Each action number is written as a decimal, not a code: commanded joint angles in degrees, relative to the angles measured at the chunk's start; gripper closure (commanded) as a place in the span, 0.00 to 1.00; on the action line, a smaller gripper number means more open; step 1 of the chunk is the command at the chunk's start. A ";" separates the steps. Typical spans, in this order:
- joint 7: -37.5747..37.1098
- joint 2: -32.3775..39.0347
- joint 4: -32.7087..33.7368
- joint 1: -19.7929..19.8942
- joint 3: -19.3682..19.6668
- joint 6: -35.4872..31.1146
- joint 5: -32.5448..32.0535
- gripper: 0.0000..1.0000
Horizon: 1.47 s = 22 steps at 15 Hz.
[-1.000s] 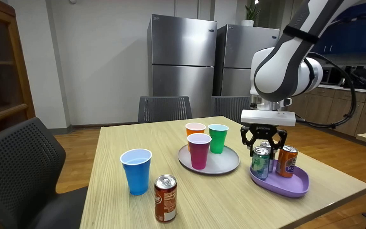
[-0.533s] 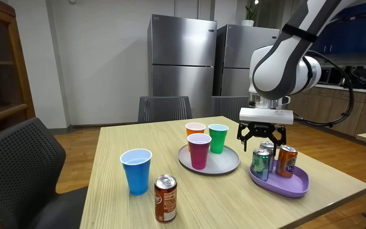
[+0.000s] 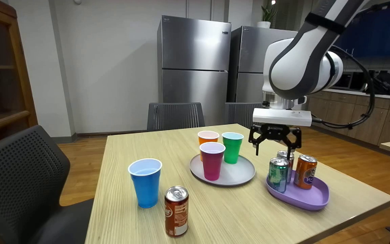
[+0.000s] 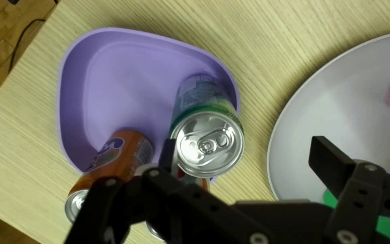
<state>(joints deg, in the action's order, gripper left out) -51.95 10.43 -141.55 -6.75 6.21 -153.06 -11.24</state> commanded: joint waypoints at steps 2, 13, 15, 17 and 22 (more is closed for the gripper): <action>-4.69 -6.69 -4.74 -1.72 -0.59 0.38 -5.21 0.00; -4.15 -12.25 -7.74 -2.59 -10.52 1.04 -8.04 0.00; -3.07 -11.79 -6.79 -3.07 -12.34 1.15 -7.72 0.00; -1.90 -11.23 -5.74 -3.81 -13.98 1.30 -7.42 0.00; 1.45 -9.33 -1.89 -6.35 -17.52 1.75 -7.28 0.00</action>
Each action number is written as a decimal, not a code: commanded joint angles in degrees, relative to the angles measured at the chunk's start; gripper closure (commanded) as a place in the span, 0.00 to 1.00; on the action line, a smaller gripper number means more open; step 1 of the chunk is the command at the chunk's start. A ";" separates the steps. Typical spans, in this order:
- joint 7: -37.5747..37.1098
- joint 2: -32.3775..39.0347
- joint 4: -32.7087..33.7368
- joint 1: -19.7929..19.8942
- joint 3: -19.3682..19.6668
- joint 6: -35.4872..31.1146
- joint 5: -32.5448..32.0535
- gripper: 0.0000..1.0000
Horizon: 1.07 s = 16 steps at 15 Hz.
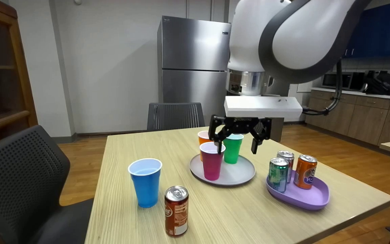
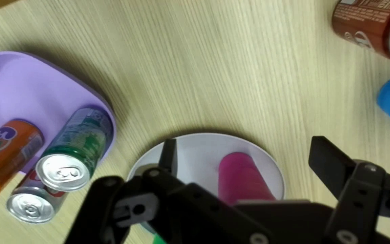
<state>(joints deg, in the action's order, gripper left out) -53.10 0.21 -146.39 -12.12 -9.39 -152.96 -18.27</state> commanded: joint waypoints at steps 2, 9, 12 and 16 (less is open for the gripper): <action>3.98 1.90 4.69 -1.96 -3.03 1.54 -0.04 0.00; 9.63 8.20 12.08 -5.80 -4.59 2.64 -0.41 0.00; 13.84 12.25 15.84 -7.75 -4.30 3.34 -0.25 0.00; 19.21 16.98 20.16 -10.08 -3.40 4.92 -0.09 0.00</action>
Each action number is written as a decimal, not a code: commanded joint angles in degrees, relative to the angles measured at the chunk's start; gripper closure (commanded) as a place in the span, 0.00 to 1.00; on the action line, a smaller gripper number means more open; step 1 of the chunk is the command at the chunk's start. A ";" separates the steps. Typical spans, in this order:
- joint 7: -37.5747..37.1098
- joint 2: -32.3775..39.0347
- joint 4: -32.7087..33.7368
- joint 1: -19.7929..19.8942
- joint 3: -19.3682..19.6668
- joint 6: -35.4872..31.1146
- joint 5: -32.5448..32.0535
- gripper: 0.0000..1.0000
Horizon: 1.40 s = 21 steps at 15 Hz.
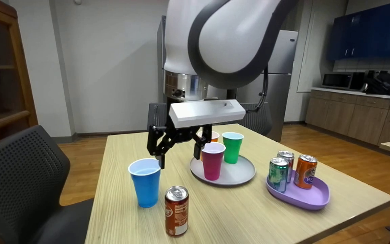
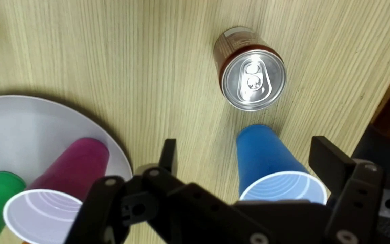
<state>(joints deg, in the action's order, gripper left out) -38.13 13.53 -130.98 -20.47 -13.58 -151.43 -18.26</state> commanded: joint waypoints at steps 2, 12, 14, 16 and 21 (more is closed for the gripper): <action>6.66 5.34 6.11 -2.57 1.16 4.39 0.22 0.00; 16.21 10.41 8.49 -4.52 1.52 7.88 1.86 0.00; 17.21 10.61 8.06 -4.61 1.42 7.78 2.10 0.00; 17.98 10.90 7.71 -4.60 1.23 7.56 2.49 0.00; 18.58 11.65 7.51 -4.70 1.46 7.37 2.98 0.00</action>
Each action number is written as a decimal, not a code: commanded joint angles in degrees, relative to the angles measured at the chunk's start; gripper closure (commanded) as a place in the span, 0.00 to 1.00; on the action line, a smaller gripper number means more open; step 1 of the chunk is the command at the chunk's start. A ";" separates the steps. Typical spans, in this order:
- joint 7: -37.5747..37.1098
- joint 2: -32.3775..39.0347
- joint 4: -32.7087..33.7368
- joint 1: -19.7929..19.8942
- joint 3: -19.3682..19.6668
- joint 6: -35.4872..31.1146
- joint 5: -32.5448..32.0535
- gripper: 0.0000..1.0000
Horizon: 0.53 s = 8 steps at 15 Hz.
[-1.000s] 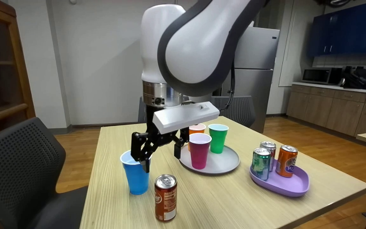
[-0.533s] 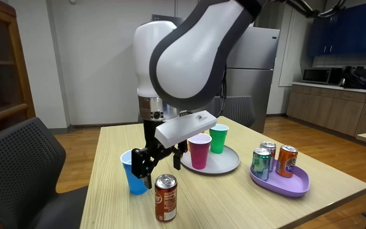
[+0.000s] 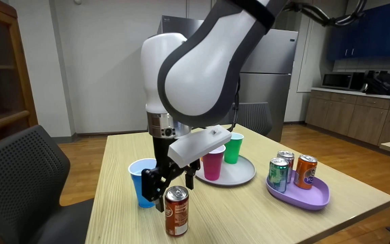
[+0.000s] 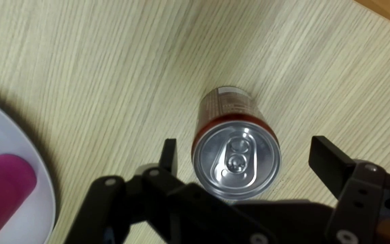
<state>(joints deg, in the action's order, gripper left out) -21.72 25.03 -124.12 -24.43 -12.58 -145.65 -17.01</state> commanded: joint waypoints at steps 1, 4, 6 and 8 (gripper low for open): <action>2.21 0.34 0.71 -0.74 0.53 1.62 1.82 0.00; 2.29 0.98 0.95 -0.73 0.66 1.68 2.06 0.00; 2.29 1.25 1.10 -0.70 0.77 1.64 2.31 0.00; 2.31 1.45 1.30 -0.62 0.92 1.59 2.55 0.00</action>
<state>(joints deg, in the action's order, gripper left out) -21.35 26.13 -124.12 -24.43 -12.29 -145.65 -16.24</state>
